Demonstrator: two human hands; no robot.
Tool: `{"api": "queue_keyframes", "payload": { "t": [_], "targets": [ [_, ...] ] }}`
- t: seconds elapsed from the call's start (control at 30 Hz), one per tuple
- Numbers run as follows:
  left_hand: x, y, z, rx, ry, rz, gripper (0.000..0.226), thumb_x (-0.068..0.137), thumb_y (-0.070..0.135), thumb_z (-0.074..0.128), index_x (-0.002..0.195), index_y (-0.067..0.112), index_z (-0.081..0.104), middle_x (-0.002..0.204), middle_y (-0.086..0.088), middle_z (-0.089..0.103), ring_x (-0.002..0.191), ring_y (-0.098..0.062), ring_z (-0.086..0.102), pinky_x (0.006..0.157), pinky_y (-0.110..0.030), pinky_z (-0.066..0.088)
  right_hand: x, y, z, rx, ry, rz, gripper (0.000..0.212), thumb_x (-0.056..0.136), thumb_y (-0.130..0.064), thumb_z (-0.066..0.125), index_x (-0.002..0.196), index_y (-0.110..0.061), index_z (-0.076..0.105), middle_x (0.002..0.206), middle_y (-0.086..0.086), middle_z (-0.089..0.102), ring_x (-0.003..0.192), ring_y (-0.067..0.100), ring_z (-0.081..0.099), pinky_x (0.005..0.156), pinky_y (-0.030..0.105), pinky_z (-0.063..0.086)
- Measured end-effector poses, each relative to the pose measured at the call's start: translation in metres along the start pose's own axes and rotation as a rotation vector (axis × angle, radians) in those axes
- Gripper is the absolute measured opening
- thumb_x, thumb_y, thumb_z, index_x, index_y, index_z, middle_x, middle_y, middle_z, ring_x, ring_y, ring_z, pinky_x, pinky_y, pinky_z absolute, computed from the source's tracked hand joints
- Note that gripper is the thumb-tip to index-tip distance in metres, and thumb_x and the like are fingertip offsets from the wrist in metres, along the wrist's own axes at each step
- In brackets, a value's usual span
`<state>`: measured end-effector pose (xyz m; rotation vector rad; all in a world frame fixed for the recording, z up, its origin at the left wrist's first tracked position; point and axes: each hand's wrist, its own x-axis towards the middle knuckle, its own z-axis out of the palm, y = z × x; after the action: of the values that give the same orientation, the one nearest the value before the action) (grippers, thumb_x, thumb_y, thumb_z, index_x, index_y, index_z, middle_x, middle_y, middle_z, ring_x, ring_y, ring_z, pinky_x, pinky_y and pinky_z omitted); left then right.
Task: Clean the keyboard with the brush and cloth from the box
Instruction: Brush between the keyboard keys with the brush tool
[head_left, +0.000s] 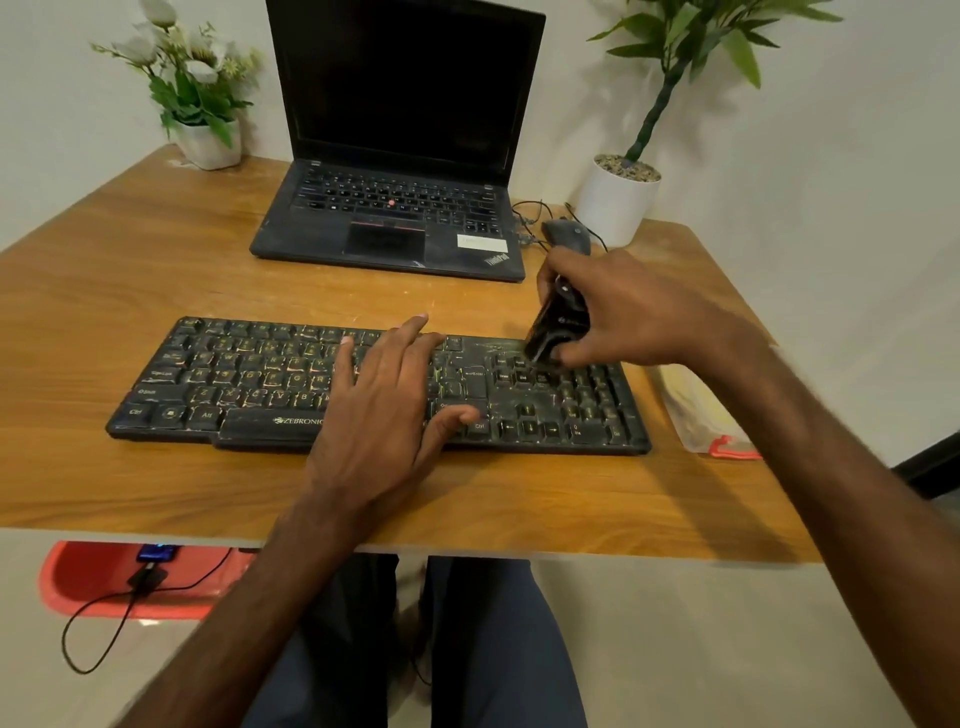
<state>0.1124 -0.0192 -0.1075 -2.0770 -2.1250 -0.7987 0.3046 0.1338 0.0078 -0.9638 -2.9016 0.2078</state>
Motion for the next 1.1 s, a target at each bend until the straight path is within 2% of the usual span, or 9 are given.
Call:
{"api": "queue_keyframes", "payload": {
  "t": [0.07, 0.13, 0.3, 0.47, 0.53, 0.67, 0.83, 0.93, 1.1],
  "targets": [
    [0.001, -0.001, 0.001, 0.014, -0.006, -0.005, 0.091, 0.094, 0.074, 0.007, 0.145, 0.007, 0.042, 0.157, -0.012, 0.036, 0.143, -0.026, 0.037, 0.117, -0.064, 0.019, -0.007, -0.012, -0.003, 0.212, -0.131, -0.03, 0.053, 0.07, -0.024, 0.085, 0.11, -0.023, 0.05, 0.093, -0.012, 0.061, 0.082, -0.001, 0.062, 0.06, 0.014, 0.05],
    [0.002, -0.001, 0.003, 0.033, -0.025, -0.009, 0.089, 0.094, 0.074, 0.008, 0.145, 0.009, 0.042, 0.156, -0.013, 0.037, 0.143, -0.027, 0.037, 0.117, -0.064, 0.019, -0.007, -0.016, 0.002, 0.221, -0.206, -0.035, 0.054, 0.07, -0.025, 0.085, 0.11, -0.023, 0.05, 0.094, -0.01, 0.062, 0.08, 0.001, 0.062, 0.059, 0.016, 0.05],
    [0.001, -0.001, 0.006, 0.131, -0.1, -0.028, 0.085, 0.093, 0.075, 0.013, 0.147, 0.015, 0.039, 0.16, -0.009, 0.031, 0.147, -0.024, 0.031, 0.119, -0.063, 0.012, -0.001, -0.003, -0.001, -0.182, 0.046, 0.071, 0.06, 0.072, -0.031, 0.082, 0.118, -0.022, 0.044, 0.105, -0.001, 0.06, 0.093, 0.017, 0.06, 0.064, 0.025, 0.049],
    [0.0, -0.002, 0.008, 0.116, -0.084, -0.04, 0.073, 0.098, 0.064, 0.014, 0.146, 0.016, 0.039, 0.159, -0.008, 0.032, 0.147, -0.022, 0.031, 0.119, -0.062, 0.013, -0.02, -0.039, 0.008, 0.282, -0.176, -0.042, 0.054, 0.07, -0.028, 0.084, 0.112, -0.024, 0.05, 0.095, -0.01, 0.062, 0.081, 0.003, 0.064, 0.062, 0.019, 0.055],
    [0.0, -0.002, 0.009, 0.109, -0.074, -0.034, 0.065, 0.099, 0.058, 0.021, 0.144, 0.015, 0.041, 0.158, -0.009, 0.035, 0.145, -0.023, 0.034, 0.119, -0.062, 0.015, -0.021, -0.046, 0.015, 0.159, -0.159, -0.071, 0.057, 0.07, -0.031, 0.084, 0.113, -0.025, 0.047, 0.096, -0.009, 0.062, 0.082, 0.004, 0.062, 0.061, 0.022, 0.055],
    [0.001, -0.002, 0.009, 0.108, -0.069, -0.036, 0.062, 0.1, 0.055, 0.024, 0.143, 0.014, 0.043, 0.156, -0.01, 0.037, 0.144, -0.023, 0.036, 0.118, -0.063, 0.017, -0.015, -0.027, 0.006, -0.263, 0.084, 0.019, 0.06, 0.073, -0.032, 0.081, 0.116, -0.022, 0.041, 0.103, 0.002, 0.061, 0.093, 0.022, 0.062, 0.066, 0.034, 0.054],
    [-0.001, -0.001, 0.009, 0.098, -0.045, -0.04, 0.059, 0.101, 0.051, 0.024, 0.143, 0.014, 0.043, 0.156, -0.009, 0.038, 0.143, -0.022, 0.037, 0.118, -0.059, 0.014, -0.022, -0.05, 0.005, 0.162, -0.149, -0.074, 0.057, 0.071, -0.028, 0.083, 0.114, -0.024, 0.046, 0.096, -0.009, 0.062, 0.083, 0.004, 0.063, 0.061, 0.022, 0.057],
    [-0.001, -0.001, 0.008, 0.081, -0.042, -0.034, 0.057, 0.102, 0.049, 0.025, 0.142, 0.014, 0.043, 0.155, -0.009, 0.039, 0.143, -0.021, 0.037, 0.118, -0.058, 0.012, -0.019, -0.05, 0.011, 0.081, -0.17, -0.083, 0.059, 0.07, -0.029, 0.084, 0.114, -0.026, 0.045, 0.097, -0.01, 0.06, 0.084, 0.005, 0.061, 0.063, 0.022, 0.056],
    [0.0, 0.0, 0.006, 0.066, -0.043, -0.039, 0.057, 0.102, 0.049, 0.025, 0.142, 0.015, 0.045, 0.155, -0.008, 0.039, 0.143, -0.021, 0.037, 0.118, -0.058, 0.011, -0.022, -0.01, -0.004, -0.049, -0.025, 0.075, 0.057, 0.071, -0.029, 0.083, 0.114, -0.024, 0.046, 0.1, -0.006, 0.06, 0.091, 0.014, 0.062, 0.066, 0.026, 0.054]
  ]
}}
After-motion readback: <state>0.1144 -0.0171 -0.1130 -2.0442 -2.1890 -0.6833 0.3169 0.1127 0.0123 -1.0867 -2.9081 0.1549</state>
